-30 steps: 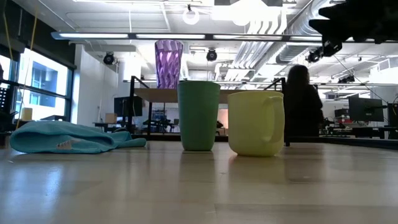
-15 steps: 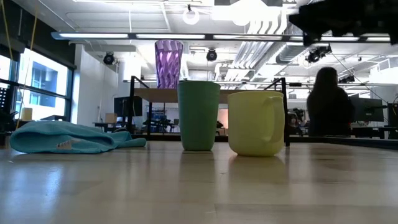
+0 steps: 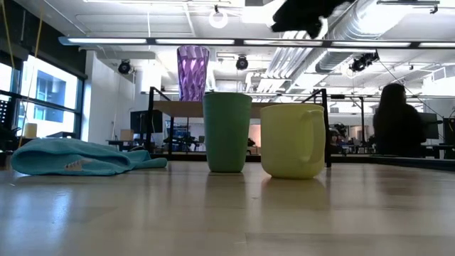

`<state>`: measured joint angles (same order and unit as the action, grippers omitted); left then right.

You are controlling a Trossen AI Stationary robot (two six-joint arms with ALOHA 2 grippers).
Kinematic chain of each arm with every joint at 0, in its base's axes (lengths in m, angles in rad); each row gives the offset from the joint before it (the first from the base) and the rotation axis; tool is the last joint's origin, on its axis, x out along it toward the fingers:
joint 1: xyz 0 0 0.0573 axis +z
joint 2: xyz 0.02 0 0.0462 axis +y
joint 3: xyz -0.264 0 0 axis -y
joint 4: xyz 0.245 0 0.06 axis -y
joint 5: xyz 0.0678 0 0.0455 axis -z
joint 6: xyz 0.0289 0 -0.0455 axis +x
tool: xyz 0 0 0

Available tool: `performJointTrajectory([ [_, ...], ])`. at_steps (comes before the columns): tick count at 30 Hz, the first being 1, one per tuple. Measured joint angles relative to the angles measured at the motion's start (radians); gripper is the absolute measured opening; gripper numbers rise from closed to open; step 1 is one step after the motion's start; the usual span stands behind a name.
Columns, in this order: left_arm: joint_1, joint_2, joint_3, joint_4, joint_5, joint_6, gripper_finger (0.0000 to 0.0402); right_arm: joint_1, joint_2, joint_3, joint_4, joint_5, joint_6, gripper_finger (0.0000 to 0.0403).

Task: Stack small to large cups/mugs on shelf
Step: Put the green cup on the shelf

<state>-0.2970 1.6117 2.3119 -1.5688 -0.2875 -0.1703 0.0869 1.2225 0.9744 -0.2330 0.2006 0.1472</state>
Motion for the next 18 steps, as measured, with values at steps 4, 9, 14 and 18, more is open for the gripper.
performJointTrajectory([
  [4,-0.057,-0.075,-0.116,-0.001,-0.081,-0.050,0.0108,-0.035,0.151,0.174,-0.152,-0.018,0.036,0.0128],
  [9,-0.104,-0.231,-0.317,-0.002,-0.190,-0.154,0.0108,-0.082,0.307,0.349,-0.290,-0.087,0.039,0.0128],
  [14,-0.147,-0.386,-0.520,0.071,-0.251,-0.215,0.0108,-0.136,0.428,0.450,-0.378,-0.164,0.014,0.0128],
  [18,-0.172,-0.498,-0.664,0.142,-0.263,-0.224,0.0108,-0.176,0.477,0.461,-0.410,-0.246,-0.070,0.0128],
])
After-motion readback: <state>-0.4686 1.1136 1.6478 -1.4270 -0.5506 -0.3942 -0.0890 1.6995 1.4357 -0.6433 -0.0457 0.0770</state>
